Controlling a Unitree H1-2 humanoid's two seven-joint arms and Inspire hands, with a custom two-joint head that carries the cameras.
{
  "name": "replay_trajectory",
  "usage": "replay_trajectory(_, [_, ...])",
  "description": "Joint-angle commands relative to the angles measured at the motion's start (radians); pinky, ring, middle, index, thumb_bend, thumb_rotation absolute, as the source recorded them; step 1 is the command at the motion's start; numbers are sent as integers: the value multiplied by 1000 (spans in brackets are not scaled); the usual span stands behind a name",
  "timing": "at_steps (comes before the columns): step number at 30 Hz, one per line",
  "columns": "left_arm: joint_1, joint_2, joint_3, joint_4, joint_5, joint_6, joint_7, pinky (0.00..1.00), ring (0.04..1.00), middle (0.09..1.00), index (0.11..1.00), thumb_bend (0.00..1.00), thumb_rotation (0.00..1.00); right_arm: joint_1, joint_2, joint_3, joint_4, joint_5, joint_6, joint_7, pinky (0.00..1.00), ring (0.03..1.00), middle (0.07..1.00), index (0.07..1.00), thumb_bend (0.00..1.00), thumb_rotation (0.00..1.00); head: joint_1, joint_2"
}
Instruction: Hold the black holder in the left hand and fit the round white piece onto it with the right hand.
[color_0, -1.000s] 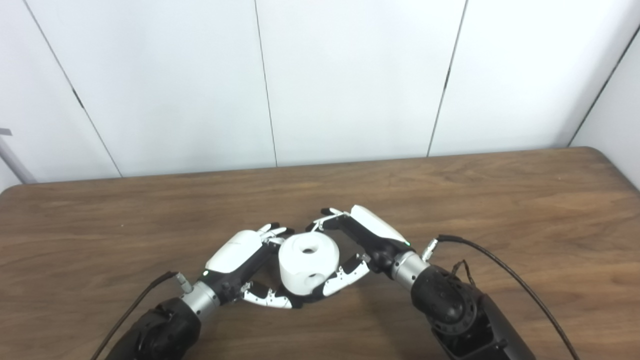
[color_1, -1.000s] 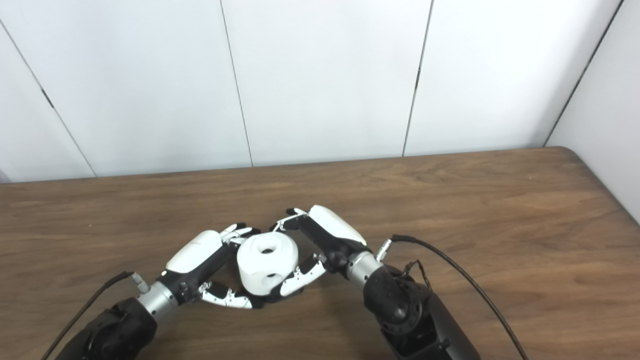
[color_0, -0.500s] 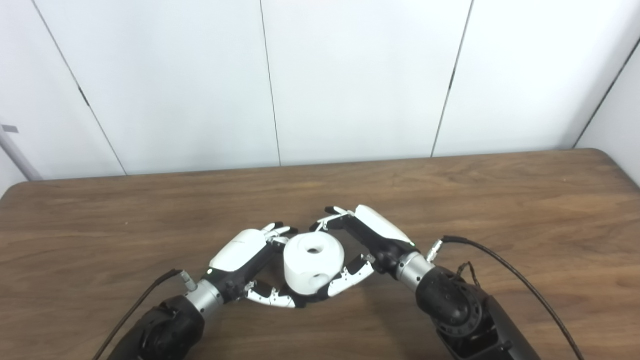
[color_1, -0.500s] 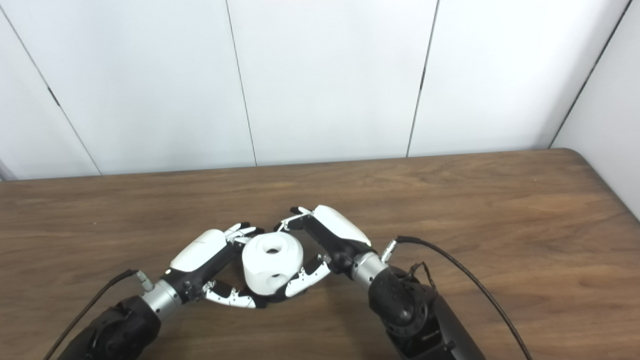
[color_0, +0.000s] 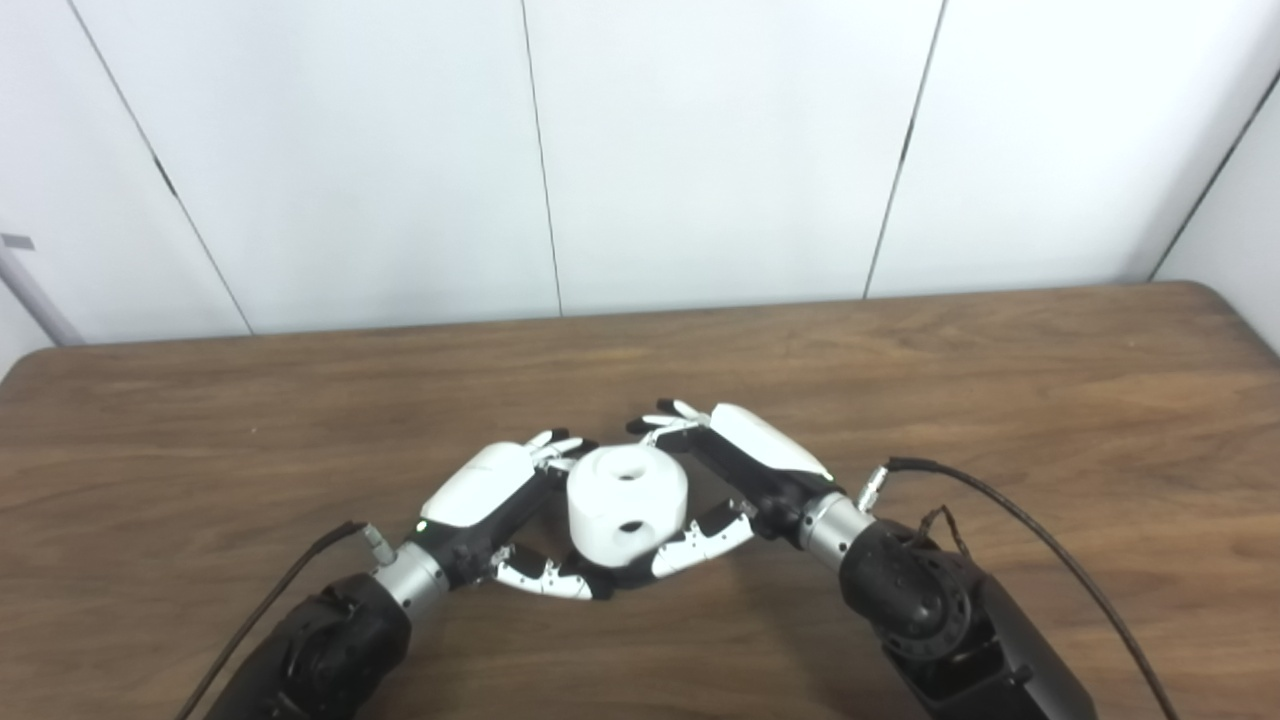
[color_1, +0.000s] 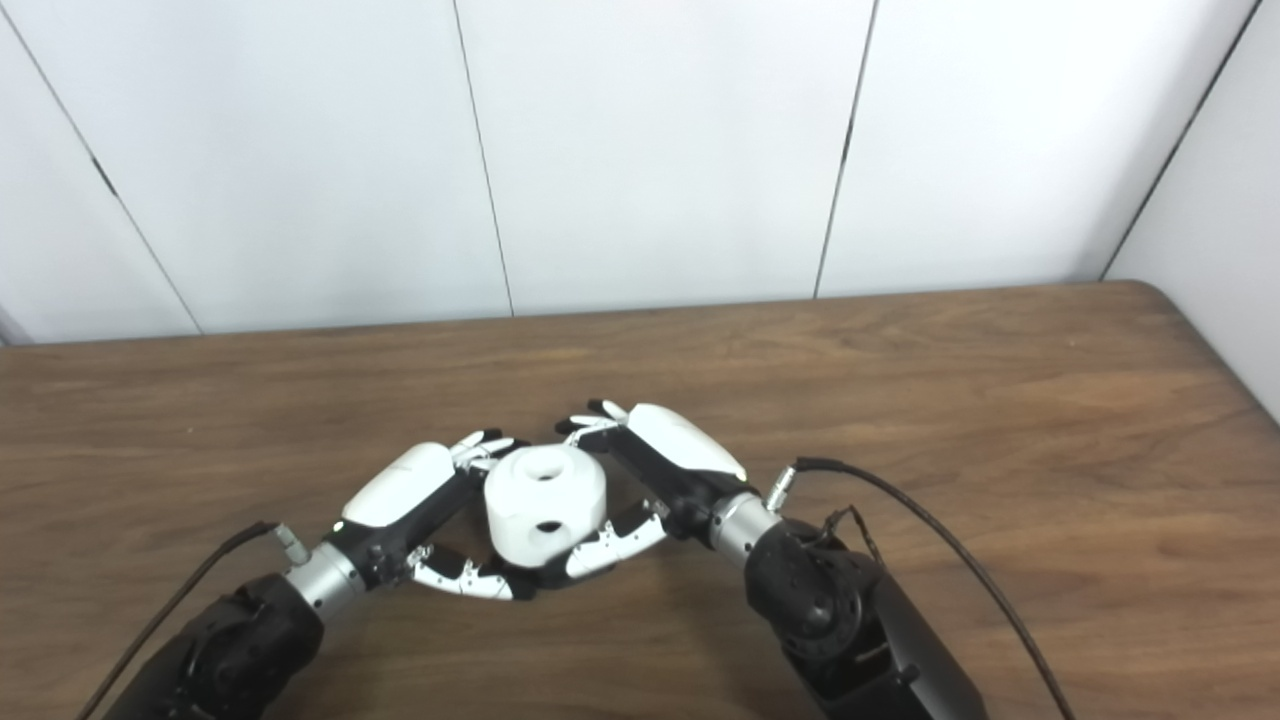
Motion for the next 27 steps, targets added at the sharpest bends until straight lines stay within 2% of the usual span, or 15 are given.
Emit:
replay_trajectory(1, [-9,12,0,-16,14,11,-19,1000,923,694,481,524,57,-11,-1,-2,-15,-7,-12,1,1000,1000,927,716,868,344,0,2])
replay_trajectory(15, [-13,13,8,-7,4,-3,-21,1000,920,693,481,524,57,-8,8,-18,-16,1,-34,-15,1000,1000,942,704,830,319,-5,7])
replay_trajectory(27, [-15,12,11,-9,4,0,-23,1000,920,694,481,524,56,-5,0,-42,-27,19,-40,-10,1000,1000,937,717,797,349,-6,7])
